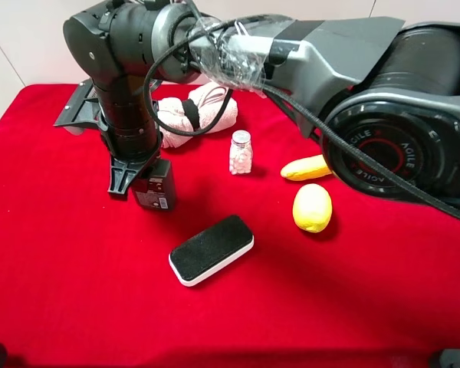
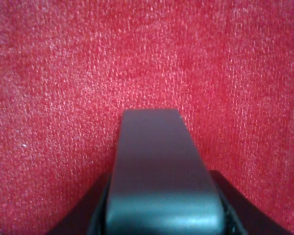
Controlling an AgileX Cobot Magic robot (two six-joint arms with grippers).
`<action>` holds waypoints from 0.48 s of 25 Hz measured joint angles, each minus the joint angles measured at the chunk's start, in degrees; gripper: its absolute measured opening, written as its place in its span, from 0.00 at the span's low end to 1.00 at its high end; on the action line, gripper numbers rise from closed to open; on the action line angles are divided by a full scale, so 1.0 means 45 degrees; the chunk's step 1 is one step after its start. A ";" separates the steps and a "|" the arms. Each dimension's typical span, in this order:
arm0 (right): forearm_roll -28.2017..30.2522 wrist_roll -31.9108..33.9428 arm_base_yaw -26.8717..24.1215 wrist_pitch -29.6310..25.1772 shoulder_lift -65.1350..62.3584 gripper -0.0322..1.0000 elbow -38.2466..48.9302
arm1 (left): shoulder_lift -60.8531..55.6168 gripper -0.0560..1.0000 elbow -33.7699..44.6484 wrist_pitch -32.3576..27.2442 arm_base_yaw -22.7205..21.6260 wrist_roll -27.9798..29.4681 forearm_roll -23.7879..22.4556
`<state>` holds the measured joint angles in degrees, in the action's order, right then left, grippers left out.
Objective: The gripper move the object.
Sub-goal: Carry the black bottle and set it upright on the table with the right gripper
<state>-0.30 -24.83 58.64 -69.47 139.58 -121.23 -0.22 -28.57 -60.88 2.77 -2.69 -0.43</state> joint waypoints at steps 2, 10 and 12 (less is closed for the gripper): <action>0.0000 0.0000 0.0000 -0.0010 0.0000 0.34 0.0000 | 0.0000 0.99 0.0000 0.0000 0.0000 0.0000 0.0000; -0.0025 0.0000 0.0000 -0.0040 0.0000 0.39 0.0000 | 0.0000 0.99 0.0000 0.0000 0.0000 0.0000 0.0000; -0.0025 0.0000 0.0000 -0.0123 0.0000 0.42 0.0000 | 0.0000 0.99 0.0000 0.0000 0.0000 0.0000 0.0000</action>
<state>-0.41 -24.83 58.64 -70.03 139.58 -121.23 -0.22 -28.57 -60.88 2.77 -2.69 -0.43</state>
